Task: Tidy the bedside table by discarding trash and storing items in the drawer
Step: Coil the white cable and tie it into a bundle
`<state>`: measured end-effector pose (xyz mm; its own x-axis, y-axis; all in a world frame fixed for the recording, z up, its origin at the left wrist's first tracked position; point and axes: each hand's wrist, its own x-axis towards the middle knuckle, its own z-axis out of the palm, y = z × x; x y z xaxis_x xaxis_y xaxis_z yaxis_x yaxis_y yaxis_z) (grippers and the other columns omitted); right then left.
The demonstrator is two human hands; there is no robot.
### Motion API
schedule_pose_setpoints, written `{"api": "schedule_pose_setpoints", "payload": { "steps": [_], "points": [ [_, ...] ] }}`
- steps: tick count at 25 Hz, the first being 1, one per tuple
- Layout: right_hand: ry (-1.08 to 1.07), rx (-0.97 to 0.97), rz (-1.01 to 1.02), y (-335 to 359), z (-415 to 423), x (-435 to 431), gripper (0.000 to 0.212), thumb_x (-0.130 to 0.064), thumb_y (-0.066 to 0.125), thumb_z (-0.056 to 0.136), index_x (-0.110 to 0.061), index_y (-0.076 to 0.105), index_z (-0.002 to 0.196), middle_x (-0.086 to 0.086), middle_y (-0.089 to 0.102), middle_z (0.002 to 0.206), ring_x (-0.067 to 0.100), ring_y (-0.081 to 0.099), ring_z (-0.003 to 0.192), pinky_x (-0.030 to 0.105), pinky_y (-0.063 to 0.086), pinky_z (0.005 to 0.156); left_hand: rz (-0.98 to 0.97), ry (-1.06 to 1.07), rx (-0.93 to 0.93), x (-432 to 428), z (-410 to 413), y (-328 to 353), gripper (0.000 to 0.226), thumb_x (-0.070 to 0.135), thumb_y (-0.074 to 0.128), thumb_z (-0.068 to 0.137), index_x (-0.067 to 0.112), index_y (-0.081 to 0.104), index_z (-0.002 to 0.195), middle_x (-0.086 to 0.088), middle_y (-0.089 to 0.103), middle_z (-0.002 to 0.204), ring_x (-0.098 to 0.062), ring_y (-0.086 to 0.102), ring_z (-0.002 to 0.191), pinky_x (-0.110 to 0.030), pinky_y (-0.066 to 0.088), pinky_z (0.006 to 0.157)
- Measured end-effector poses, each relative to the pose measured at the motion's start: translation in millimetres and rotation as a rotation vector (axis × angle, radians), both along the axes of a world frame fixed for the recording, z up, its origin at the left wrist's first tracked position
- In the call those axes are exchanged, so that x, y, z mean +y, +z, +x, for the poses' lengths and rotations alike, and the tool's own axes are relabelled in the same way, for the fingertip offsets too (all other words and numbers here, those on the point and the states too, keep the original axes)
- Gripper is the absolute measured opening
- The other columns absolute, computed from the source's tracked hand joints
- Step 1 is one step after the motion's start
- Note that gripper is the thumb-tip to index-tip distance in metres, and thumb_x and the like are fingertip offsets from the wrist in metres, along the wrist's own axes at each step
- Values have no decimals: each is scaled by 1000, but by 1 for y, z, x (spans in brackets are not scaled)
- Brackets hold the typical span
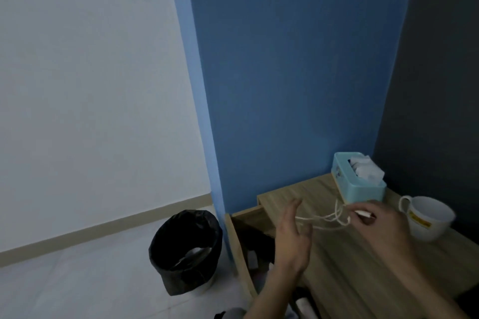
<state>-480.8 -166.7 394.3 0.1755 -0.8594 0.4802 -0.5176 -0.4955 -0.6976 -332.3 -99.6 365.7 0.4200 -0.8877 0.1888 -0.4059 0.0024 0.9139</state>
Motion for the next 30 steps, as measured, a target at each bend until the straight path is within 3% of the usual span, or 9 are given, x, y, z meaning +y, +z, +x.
{"api": "schedule_pose_setpoints", "payload": {
  "steps": [2, 4, 7, 10, 12, 17, 21, 26, 30],
  "points": [
    [84, -108, 18, 43, 7, 13, 13, 3, 71, 72, -8, 73, 76, -14, 67, 68, -8, 62, 69, 1, 43, 60, -58, -138, -198, -5, -3, 37, 49, 35, 62, 85, 29, 47, 132, 9, 39, 145, -2, 30, 135, -21, 22, 114],
    [182, -249, 91, 85, 11, 27, 16, 4, 70, 73, -13, 72, 73, -14, 72, 63, -10, 62, 63, -2, 42, 57, -124, -206, -300, -4, 0, 74, 37, 39, 64, 81, 27, 59, 117, 5, 60, 123, -3, 51, 115, -23, 37, 102],
    [324, -469, 197, 126, 13, 43, 10, 3, 66, 76, -6, 70, 74, -10, 69, 50, -7, 59, 46, 2, 43, 47, -252, -263, -111, 10, 2, 117, 8, 20, 55, 90, 16, 62, 88, 1, 61, 61, -12, 56, 57, -21, 44, 58],
    [421, -593, 254, 151, 21, 61, 7, 3, 63, 78, -1, 68, 81, 2, 69, 62, -4, 60, 46, 5, 45, 46, -334, -300, 87, 31, 12, 148, 15, 16, 49, 96, 17, 59, 84, 7, 52, 43, -7, 45, 38, -21, 39, 43],
    [471, -539, 220, 163, 29, 71, 13, 3, 63, 78, -5, 68, 87, 10, 70, 79, -4, 63, 57, 3, 47, 53, -373, -294, 135, 42, 18, 165, 17, 14, 47, 97, 15, 58, 85, 8, 52, 40, -5, 44, 36, -22, 41, 42],
    [594, -460, -11, 195, 49, 97, 7, -14, 69, 77, -18, 72, 81, -7, 75, 78, 0, 68, 69, 1, 45, 61, -442, -279, 172, 75, 35, 204, 19, 16, 46, 98, 17, 57, 82, 8, 44, 39, -4, 38, 32, -18, 38, 33],
    [761, -614, 128, 204, 68, 106, 71, -69, 77, 35, -23, 70, 89, -6, 75, 79, 2, 68, 72, 12, 54, 67, -504, -242, 217, 92, 38, 230, 23, 15, 43, 99, 17, 56, 80, 6, 44, 39, -4, 38, 30, -17, 35, 32],
    [1065, -511, 430, 201, 105, 129, 76, -70, 76, 39, -32, 63, 104, -5, 74, 93, 11, 70, 82, 24, 56, 63, -564, -256, 252, 117, 43, 255, 22, 8, 47, 96, 17, 66, 91, 10, 58, 54, -1, 55, 54, -14, 46, 55],
    [1102, -455, 378, 209, 114, 126, 59, -67, 79, 37, -18, 69, 68, -5, 60, 57, 5, 52, 52, 16, 44, 47, -611, -124, -19, 140, 58, 268, 21, 6, 59, 88, 5, 71, 104, 1, 55, 83, -9, 52, 83, -23, 47, 77]
  ]
}}
